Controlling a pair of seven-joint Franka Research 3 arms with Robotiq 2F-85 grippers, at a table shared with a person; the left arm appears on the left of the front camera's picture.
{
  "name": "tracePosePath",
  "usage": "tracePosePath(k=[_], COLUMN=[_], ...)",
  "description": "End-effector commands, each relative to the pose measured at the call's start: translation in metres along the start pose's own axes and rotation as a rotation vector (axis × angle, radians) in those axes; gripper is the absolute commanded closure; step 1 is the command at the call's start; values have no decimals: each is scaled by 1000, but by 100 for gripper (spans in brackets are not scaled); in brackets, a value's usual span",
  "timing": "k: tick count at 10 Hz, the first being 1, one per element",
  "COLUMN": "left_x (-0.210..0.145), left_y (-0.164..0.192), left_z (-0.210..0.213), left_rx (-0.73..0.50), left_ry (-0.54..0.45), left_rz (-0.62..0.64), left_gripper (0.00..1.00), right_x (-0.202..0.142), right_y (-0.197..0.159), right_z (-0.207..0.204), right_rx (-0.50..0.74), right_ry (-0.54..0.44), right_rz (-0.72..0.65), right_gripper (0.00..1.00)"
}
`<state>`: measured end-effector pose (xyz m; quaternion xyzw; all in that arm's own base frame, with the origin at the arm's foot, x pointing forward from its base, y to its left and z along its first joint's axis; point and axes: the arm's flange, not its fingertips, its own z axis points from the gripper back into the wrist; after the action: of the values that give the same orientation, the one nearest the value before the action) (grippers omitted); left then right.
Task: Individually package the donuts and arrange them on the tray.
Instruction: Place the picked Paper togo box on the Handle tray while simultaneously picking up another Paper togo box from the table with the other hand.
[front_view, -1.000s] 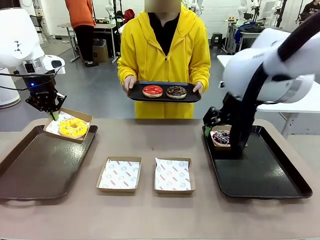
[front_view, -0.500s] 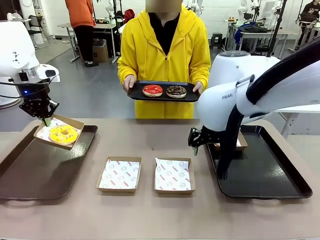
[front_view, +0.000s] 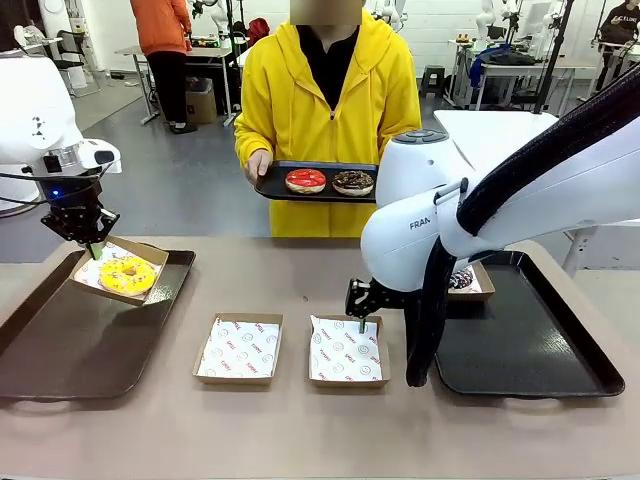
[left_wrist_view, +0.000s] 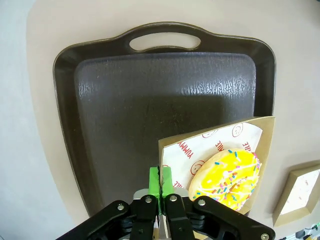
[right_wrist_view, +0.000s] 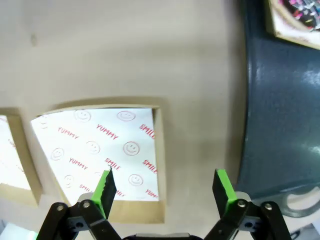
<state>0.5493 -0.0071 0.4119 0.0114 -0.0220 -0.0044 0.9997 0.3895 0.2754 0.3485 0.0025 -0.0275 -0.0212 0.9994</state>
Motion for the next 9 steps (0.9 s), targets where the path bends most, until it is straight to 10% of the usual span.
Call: tracePosePath(k=[1, 9], left_x=[-1, 4], left_y=[0, -7], left_z=[6, -8], left_rx=[0, 18], left_ry=[-6, -6], left_rz=[-3, -27], left_gripper=[99, 99], right_x=[5, -1], right_y=[12, -2], right_z=[-7, -11], right_rx=[-15, 32], right_ry=[-20, 9], right_rz=[-33, -22], right_gripper=[0, 0])
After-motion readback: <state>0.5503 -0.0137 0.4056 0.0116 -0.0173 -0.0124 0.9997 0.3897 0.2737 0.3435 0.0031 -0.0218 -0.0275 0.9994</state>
